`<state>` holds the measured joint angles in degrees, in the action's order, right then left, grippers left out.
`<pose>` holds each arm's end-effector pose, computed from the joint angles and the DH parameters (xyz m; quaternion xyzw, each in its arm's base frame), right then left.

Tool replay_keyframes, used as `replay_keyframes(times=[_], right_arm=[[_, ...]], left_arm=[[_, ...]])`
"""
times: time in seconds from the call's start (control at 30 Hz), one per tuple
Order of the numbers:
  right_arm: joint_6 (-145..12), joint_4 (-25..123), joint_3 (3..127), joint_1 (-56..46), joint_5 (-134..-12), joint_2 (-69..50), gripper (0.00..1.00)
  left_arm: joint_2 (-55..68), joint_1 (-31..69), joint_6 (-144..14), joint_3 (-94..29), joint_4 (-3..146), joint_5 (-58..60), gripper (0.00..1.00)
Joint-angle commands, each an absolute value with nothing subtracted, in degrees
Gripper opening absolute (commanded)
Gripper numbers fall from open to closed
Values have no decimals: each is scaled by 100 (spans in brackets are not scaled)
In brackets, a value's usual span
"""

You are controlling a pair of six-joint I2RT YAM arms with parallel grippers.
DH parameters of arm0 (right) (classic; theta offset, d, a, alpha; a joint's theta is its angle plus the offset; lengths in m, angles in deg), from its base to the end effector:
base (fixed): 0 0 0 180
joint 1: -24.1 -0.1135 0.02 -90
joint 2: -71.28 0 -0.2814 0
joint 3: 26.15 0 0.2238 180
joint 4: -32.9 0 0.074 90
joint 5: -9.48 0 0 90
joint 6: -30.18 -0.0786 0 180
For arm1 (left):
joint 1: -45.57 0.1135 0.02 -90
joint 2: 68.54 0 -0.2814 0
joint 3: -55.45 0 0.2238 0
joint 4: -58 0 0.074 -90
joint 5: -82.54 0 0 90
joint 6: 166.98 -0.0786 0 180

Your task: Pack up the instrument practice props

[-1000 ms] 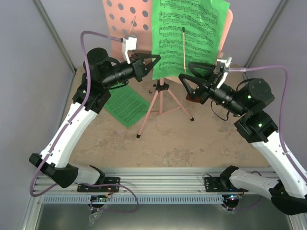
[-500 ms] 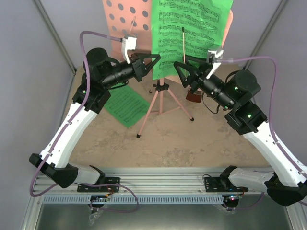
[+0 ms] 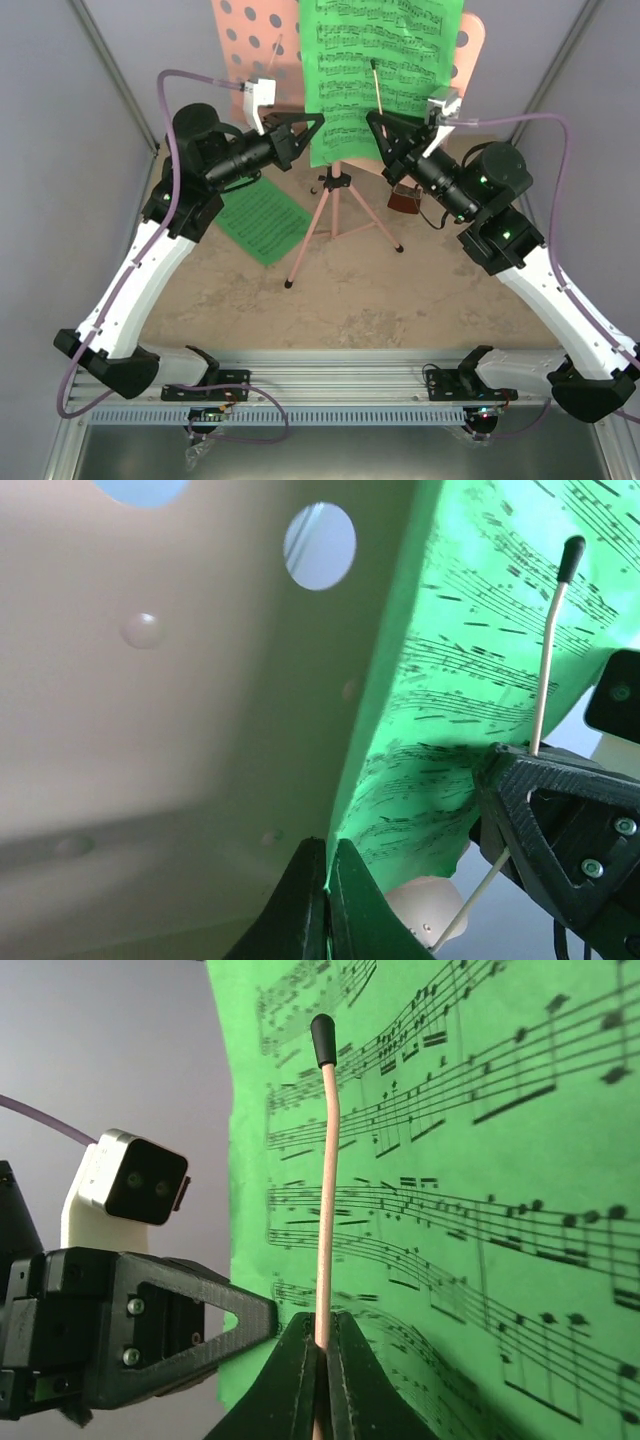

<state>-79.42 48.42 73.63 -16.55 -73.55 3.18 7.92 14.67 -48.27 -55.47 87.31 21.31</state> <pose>0.1846 0.1711 0.5344 -0.1573 0.5806 0.4321 0.6719 0.2217 -0.1767 0.5265 0.1958 0.6498 -0.5008 0.5371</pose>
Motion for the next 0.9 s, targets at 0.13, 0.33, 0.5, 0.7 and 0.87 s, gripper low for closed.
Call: replay_keyframes(times=[0.13, 0.33, 0.5, 0.7, 0.87], right_arm=[[-7820, 4251, 6934, -1678, -7479, 647, 0], [-7819, 4309, 6917, -1671, -7583, 689, 1], [-7800, 4430, 6904, -1677, -7774, 730, 1], [-7772, 4560, 7006, -1671, -7883, 743, 1], [-7733, 4786, 7075, -1677, -7999, 720, 0]], left_arm=[[311, 1523, -4918, -5515, 9238, 1120, 0], [-83, 1993, -4774, -5237, 9312, 1088, 0], [-528, 2143, -4975, -4880, 9812, 840, 0], [-1356, 2431, -5011, -3889, 10395, 436, 0], [-2151, 2552, -4813, -2892, 10733, 114, 0]])
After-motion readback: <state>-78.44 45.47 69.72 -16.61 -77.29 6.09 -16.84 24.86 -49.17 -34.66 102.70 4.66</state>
